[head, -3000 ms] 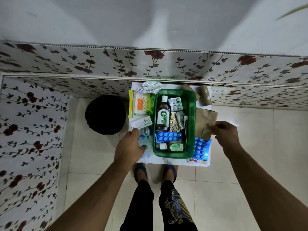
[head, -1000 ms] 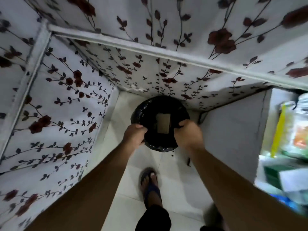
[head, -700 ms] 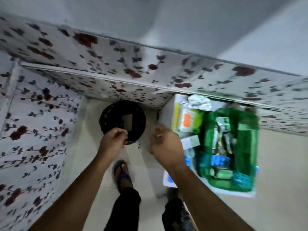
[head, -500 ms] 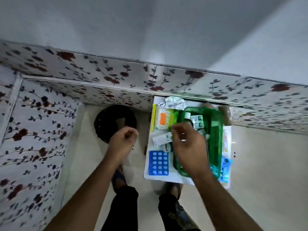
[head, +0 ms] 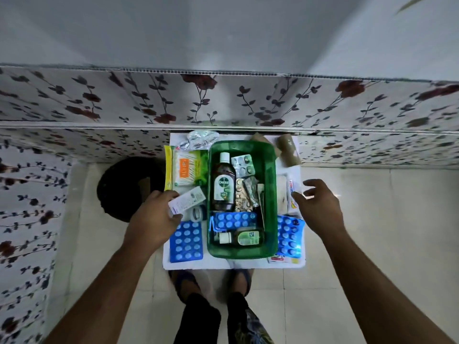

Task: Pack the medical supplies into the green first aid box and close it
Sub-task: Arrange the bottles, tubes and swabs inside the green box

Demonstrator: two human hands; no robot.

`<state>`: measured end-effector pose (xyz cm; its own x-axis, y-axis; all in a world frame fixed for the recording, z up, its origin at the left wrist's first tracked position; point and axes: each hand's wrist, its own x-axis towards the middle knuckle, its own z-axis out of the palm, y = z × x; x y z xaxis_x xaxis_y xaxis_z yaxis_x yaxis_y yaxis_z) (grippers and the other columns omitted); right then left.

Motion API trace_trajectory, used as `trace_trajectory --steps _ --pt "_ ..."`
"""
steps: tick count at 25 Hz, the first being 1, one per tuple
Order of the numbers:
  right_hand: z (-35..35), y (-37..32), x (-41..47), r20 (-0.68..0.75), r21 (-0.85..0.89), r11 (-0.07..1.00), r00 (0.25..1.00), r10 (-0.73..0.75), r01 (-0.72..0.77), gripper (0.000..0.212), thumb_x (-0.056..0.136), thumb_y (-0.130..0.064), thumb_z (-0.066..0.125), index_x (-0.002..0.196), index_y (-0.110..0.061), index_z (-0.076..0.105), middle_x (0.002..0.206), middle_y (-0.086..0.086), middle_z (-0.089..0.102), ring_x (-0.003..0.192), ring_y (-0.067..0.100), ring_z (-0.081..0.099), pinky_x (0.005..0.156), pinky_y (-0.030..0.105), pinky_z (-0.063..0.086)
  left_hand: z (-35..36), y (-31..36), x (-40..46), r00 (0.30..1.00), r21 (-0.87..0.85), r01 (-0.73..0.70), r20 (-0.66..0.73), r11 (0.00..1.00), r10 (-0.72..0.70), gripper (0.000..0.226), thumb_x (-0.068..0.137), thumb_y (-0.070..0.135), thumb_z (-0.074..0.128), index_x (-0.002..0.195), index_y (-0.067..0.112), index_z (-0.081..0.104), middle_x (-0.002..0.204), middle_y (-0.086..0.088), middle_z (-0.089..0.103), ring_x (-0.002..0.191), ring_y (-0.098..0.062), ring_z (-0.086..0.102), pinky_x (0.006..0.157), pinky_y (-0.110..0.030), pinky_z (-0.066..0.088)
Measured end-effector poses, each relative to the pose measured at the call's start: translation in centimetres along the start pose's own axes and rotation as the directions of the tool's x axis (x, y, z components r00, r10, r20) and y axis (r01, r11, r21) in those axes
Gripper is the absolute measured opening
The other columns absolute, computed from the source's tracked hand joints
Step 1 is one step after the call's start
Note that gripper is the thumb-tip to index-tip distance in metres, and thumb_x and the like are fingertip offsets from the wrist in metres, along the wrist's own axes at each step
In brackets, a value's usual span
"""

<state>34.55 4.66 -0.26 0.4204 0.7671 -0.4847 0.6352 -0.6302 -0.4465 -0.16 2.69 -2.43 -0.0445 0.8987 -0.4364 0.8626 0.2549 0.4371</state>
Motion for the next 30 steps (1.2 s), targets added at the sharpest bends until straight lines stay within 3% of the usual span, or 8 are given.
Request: trace_trajectory --steps 6,10,13,15,17,20,24,30 --pt "1.5 -0.3 1.1 0.021 0.071 0.995 0.997 0.072 -0.074 0.034 0.082 -0.041 0.071 0.109 -0.025 0.060 0.100 -0.001 0.071 0.090 0.023 0.066 0.075 0.033 0.049 -0.8 0.9 -0.9 0.999 0.005 0.029 -0.014 1.000 -0.029 0.042 0.075 0.020 0.073 0.115 0.026 0.065 0.100 -0.002 0.062 0.082 -0.022 0.066 0.065 -0.032 0.052" --pt "1.7 -0.2 1.7 0.028 0.079 0.992 0.995 0.095 -0.096 0.023 0.083 -0.033 0.070 0.103 -0.022 0.065 0.093 -0.002 0.071 0.082 0.022 0.066 0.065 0.029 0.044 -3.3 3.0 -2.8 0.991 0.022 0.126 -0.057 0.992 -0.125 0.033 0.076 0.025 0.071 0.109 0.026 0.070 0.093 0.000 0.069 0.075 -0.016 0.060 0.052 -0.023 0.038" --pt "1.4 -0.3 2.1 0.040 0.105 0.988 0.993 0.107 -0.111 0.020 0.080 -0.033 0.074 0.093 -0.021 0.066 0.088 -0.002 0.068 0.088 0.025 0.065 0.074 0.031 0.047 -6.6 6.2 -5.1 0.967 -0.174 0.207 -0.112 0.963 -0.228 0.023 0.075 0.027 0.075 0.098 0.026 0.071 0.087 0.010 0.075 0.069 -0.004 0.067 0.054 -0.023 0.048" --pt "1.3 -0.2 1.9 0.036 0.132 0.984 0.993 0.116 -0.120 0.017 0.080 -0.031 0.074 0.086 -0.018 0.064 0.082 -0.003 0.067 0.084 0.024 0.064 0.072 0.030 0.044 -7.7 9.9 -5.5 0.975 -0.328 0.133 -0.128 0.935 -0.184 0.018 0.075 0.027 0.078 0.091 0.027 0.070 0.078 0.016 0.073 0.062 0.004 0.067 0.053 -0.016 0.050" --pt "1.2 -0.2 1.6 0.028 0.164 0.979 0.992 0.120 -0.124 0.015 0.081 -0.028 0.072 0.086 -0.016 0.065 0.076 -0.005 0.064 0.081 0.024 0.063 0.070 0.029 0.042 -6.7 13.8 -4.4 0.993 -0.336 0.051 -0.086 0.941 -0.085 0.020 0.076 0.031 0.078 0.093 0.026 0.071 0.082 0.015 0.073 0.059 0.004 0.067 0.047 -0.009 0.046" --pt "0.7 0.1 1.1 -0.003 0.213 0.969 0.991 0.131 -0.128 0.018 0.082 -0.030 0.071 0.092 -0.017 0.064 0.080 -0.007 0.065 0.079 0.018 0.062 0.068 0.030 0.042 -2.6 17.6 -0.6 1.000 -0.203 -0.004 -0.002 0.979 0.004 0.034 0.077 0.040 0.074 0.100 0.016 0.073 0.102 0.002 0.076 0.069 -0.012 0.072 0.045 -0.018 0.051" --pt "-0.4 0.3 0.6 -0.038 0.286 0.952 0.991 0.125 -0.109 0.020 0.082 -0.033 0.072 0.096 -0.021 0.064 0.081 -0.010 0.067 0.078 0.013 0.065 0.068 0.031 0.048 2.0 18.5 2.5 0.999 -0.168 0.038 0.013 0.985 -0.036 0.038 0.075 0.044 0.076 0.097 0.013 0.073 0.092 -0.003 0.076 0.074 -0.019 0.071 0.056 -0.025 0.053" --pt "-1.6 -1.5 -0.8 -0.062 0.398 0.914 0.992 0.108 -0.075 0.017 0.083 -0.028 0.073 0.096 -0.023 0.065 0.084 -0.003 0.071 0.072 0.013 0.068 0.071 0.035 0.057 3.4 17.5 2.6 0.988 -0.227 -0.033 0.137 0.973 0.066 0.028 0.085 0.015 0.063 0.112 0.021 0.067 0.097 -0.001 0.076 0.082 -0.020 0.070 0.073 -0.038 0.059"
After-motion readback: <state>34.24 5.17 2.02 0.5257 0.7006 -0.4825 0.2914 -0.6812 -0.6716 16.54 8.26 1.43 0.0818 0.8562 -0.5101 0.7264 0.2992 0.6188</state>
